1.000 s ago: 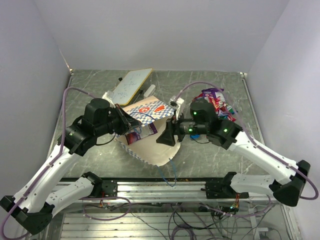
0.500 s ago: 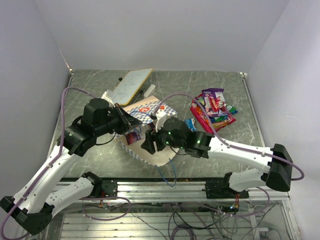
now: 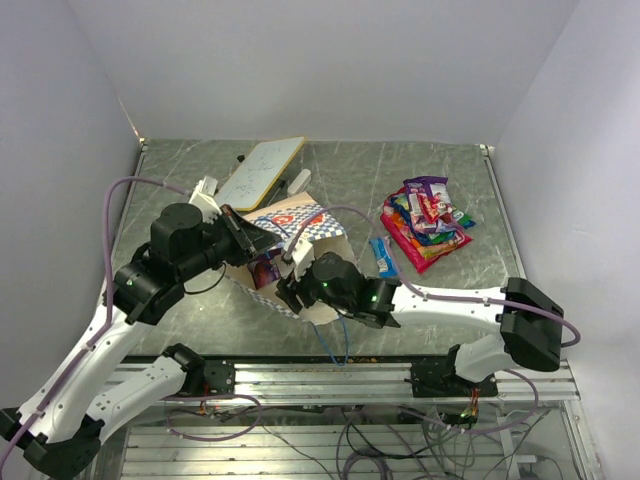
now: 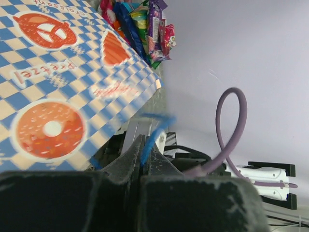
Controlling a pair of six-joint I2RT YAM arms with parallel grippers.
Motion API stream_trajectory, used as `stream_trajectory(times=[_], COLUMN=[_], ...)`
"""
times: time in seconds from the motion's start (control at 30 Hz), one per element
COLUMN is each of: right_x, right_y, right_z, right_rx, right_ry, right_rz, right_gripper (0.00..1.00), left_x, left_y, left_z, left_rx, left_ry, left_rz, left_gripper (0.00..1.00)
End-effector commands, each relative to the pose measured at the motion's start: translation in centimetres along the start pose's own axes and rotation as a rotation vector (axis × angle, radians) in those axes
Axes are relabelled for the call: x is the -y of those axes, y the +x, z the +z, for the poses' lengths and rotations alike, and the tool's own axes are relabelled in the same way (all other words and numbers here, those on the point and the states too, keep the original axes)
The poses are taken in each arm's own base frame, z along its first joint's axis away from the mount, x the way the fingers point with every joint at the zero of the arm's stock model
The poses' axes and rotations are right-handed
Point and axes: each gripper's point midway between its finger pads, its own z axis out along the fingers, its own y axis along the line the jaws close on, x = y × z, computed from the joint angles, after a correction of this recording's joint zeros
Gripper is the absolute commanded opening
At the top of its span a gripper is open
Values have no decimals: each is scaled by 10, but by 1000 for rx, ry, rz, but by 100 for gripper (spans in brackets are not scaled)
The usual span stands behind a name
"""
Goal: Take the snacks out of the paper bag
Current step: Take out the snack from the paper bag.
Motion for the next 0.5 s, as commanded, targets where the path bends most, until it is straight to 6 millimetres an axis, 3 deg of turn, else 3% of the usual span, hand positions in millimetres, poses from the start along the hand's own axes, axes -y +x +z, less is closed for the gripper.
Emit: stream_trajectory(times=[0.0, 0.1, 0.23, 0.47], right_x=[-6, -4, 13, 24], right_y=[-7, 2, 13, 29], right_z=[4, -1, -2, 22], right_rx=[77, 108, 77, 38], right_ry=[-73, -115, -105, -116], right_rz=[-275, -511, -772, -1076], right_gripper=[59, 58, 59, 68], left_x=[12, 10, 7, 10], left_y=[-2, 1, 7, 12], left_z=[0, -5, -12, -15], left_rx=[3, 1, -4, -13], left_ry=[59, 64, 89, 137], left_rz=[62, 82, 84, 97], left_gripper=[7, 7, 7, 7])
